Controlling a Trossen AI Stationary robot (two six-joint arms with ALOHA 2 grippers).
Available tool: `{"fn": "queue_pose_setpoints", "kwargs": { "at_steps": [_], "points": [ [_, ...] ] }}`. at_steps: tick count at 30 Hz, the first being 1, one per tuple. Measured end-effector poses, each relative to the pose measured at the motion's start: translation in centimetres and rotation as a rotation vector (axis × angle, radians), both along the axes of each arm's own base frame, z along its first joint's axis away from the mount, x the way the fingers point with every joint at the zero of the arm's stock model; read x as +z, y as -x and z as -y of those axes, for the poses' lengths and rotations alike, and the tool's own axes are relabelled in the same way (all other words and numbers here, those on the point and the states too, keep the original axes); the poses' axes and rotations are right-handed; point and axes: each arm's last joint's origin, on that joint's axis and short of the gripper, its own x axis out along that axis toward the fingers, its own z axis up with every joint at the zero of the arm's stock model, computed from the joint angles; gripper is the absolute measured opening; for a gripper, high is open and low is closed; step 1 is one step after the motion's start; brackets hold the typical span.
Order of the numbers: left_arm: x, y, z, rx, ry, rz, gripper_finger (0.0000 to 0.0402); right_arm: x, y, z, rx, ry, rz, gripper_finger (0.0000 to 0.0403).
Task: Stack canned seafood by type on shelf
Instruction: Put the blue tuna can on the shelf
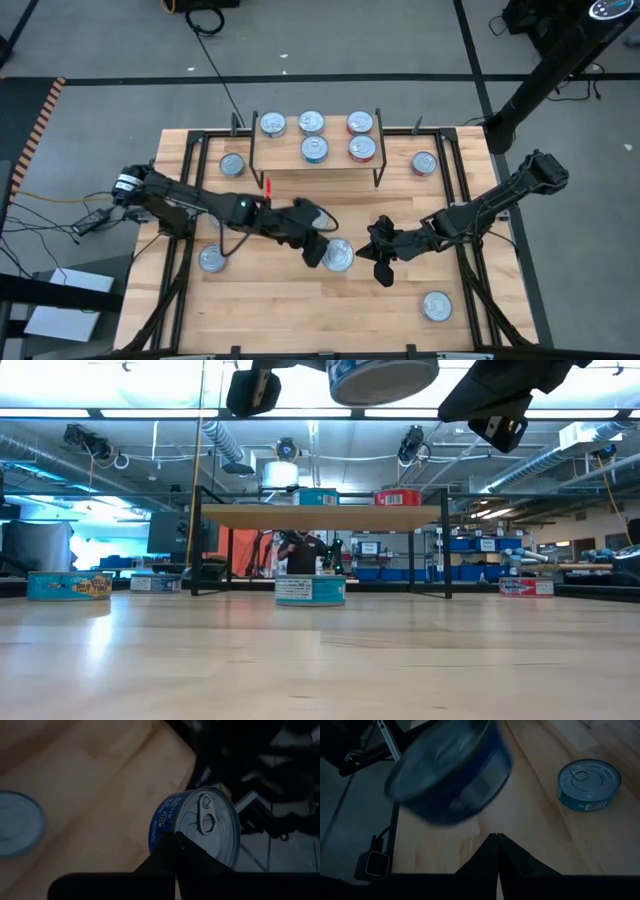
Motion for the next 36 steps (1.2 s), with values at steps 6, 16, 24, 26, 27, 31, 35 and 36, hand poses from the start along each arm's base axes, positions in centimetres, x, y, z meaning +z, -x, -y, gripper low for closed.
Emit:
{"fn": "queue_pose_setpoints", "kwargs": {
  "at_steps": [6,16,24,26,27,31,35,36],
  "points": [
    [1.5,2.1,-2.0,0.065,-0.038,-0.053,0.0,0.0,0.0,0.0,0.0,0.0,0.0,0.0014],
    [3.7,5.5,-4.8,0.148,-0.079,-0.085,0.0,0.0,0.0,0.1,0.0,0.005,-0.002,0.0013],
    [4.4,6.6,-7.9,0.229,-0.09,-0.103,0.0,0.0,0.0,0.2,-0.003,0.007,-0.002,0.0013],
    [4.4,6.7,-8.5,0.244,-0.092,-0.11,0.0,0.0,0.0,0.2,-0.003,0.008,-0.003,0.0013],
    [4.5,6.8,-8.8,0.252,-0.092,-0.109,0.0,0.0,-0.1,0.2,-0.003,0.007,-0.002,0.0013],
    [4.5,6.8,-9.9,0.259,-0.074,-0.11,0.0,0.0,-0.1,0.2,-0.004,0.006,-0.003,0.0015],
    [4.4,7.0,-10.9,0.284,-0.065,-0.116,0.0,0.0,-0.1,0.2,-0.004,0.007,-0.003,0.0013],
    [4.4,7.1,-11.2,0.292,-0.063,-0.125,0.0,0.0,-0.1,0.2,-0.004,0.007,-0.003,0.0013]
  ]
}}
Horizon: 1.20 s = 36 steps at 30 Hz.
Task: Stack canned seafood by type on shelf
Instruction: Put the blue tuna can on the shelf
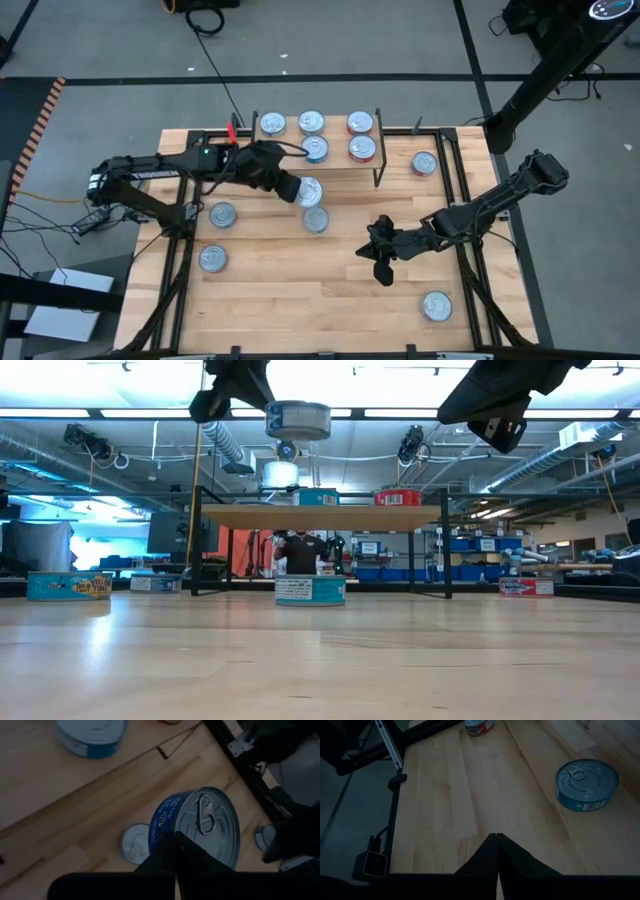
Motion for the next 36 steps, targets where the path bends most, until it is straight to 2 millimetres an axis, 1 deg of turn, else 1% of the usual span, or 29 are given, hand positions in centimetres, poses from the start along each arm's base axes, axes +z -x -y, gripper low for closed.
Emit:
{"fn": "queue_pose_setpoints", "kwargs": {
  "at_steps": [12,18,23,29,36],
  "points": [
    [-0.3,1.2,-4.2,0.106,0.0,-0.049,0.0,0.0,0.0,0.0,0.0,0.0,0.0,0.0012],
    [-0.6,2.4,-6.7,0.181,-0.013,-0.103,0.0,0.0,0.0,0.0,0.0,0.0,0.0,0.0015],
    [-0.9,3.6,-8.5,0.27,-0.068,-0.18,0.0,0.0,0.0,0.0,0.0,0.0,0.0,0.0012],
    [-1.1,4.5,-9.4,0.304,-0.084,-0.243,0.0,0.0,0.0,0.0,0.0,0.0,0.0,0.0015],
    [-1.2,4.8,-9.9,0.321,-0.149,-0.279,0.0,0.0,-0.2,0.4,-0.016,0.001,0.0,0.0014]
  ]
}}
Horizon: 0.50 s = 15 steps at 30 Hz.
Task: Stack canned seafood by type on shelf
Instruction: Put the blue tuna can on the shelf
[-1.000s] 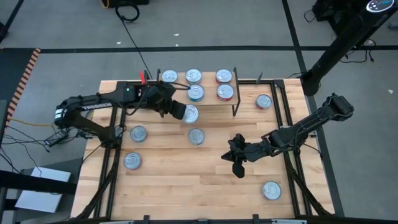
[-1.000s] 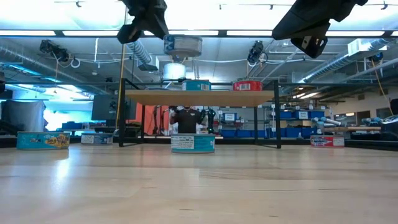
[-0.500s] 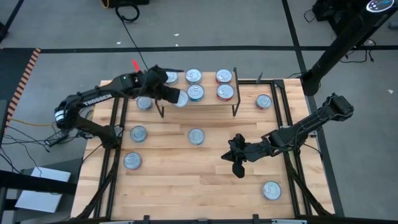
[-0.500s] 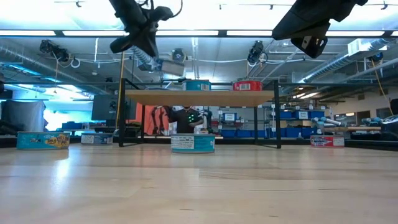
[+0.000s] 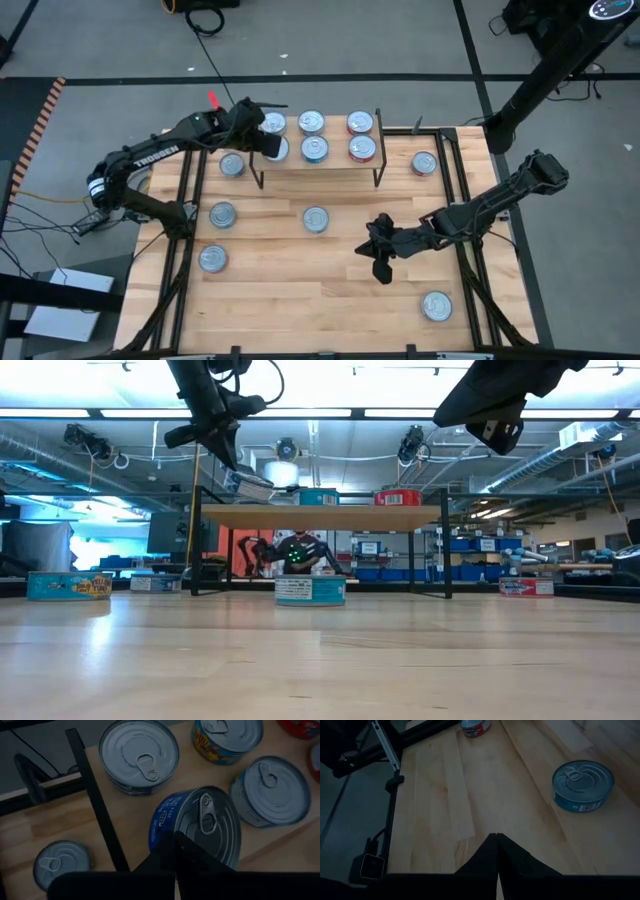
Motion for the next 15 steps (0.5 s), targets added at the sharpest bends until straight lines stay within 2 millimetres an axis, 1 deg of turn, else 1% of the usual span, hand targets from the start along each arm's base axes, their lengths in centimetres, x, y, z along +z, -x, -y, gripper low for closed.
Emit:
{"fn": "queue_pose_setpoints", "kwargs": {
  "at_steps": [10,15],
  "points": [
    [-1.6,-0.2,-0.2,-0.014,-0.036,-0.052,0.0,0.0,-0.1,0.2,-0.008,0.0,0.001,0.0013],
    [-1.9,-0.6,-0.5,-0.006,-0.07,-0.048,0.0,0.0,-0.1,0.2,-0.009,-0.002,0.001,0.0015]
  ]
}}
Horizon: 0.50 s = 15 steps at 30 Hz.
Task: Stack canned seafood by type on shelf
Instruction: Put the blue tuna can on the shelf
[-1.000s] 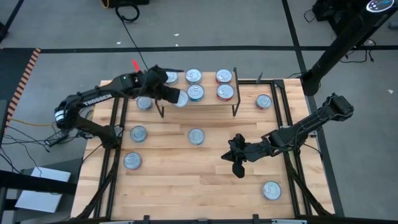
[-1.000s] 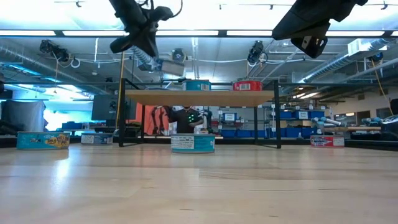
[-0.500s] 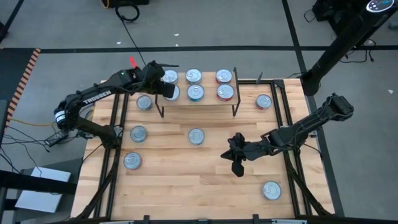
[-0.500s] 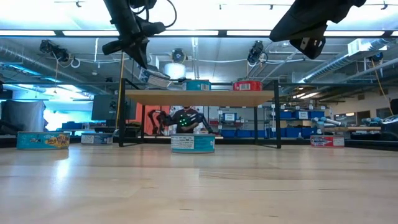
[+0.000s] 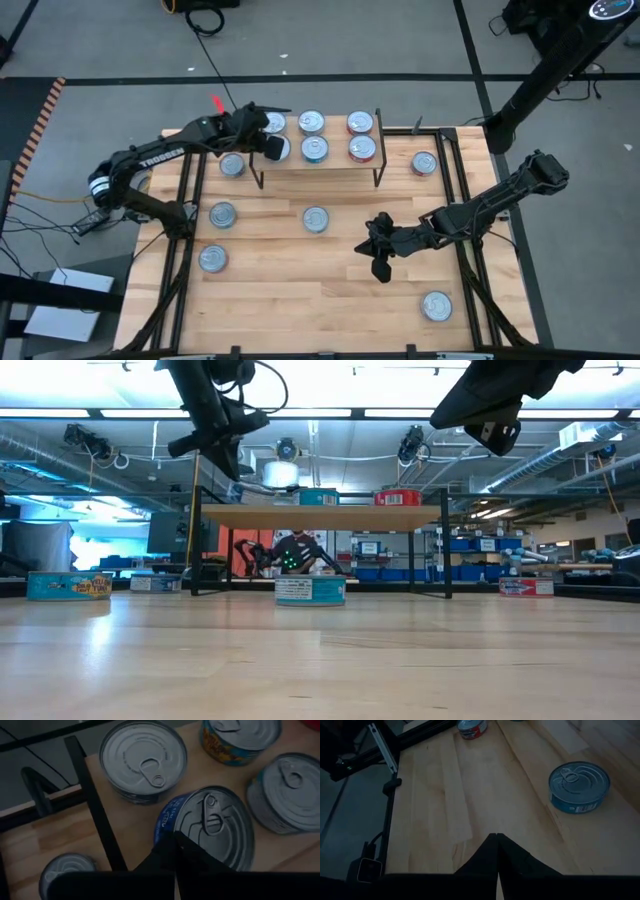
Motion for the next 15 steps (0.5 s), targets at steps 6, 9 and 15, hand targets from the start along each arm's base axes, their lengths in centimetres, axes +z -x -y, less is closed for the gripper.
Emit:
{"fn": "queue_pose_setpoints", "kwargs": {
  "at_steps": [6,9,15],
  "points": [
    [0.06,-0.05,-0.07,-0.011,-0.024,-0.01,0.0009,0.03,-0.02,-0.01,0.0,-0.002,0.003,0.0013],
    [0.03,-0.01,-0.06,-0.014,-0.024,-0.018,0.0017,0.05,-0.04,-0.02,-0.001,-0.005,0.006,0.0015],
    [0.04,0.03,-0.1,-0.023,-0.048,-0.043,0.0032,0.06,-0.05,0.06,-0.041,-0.019,0.011,0.0013]
  ]
}}
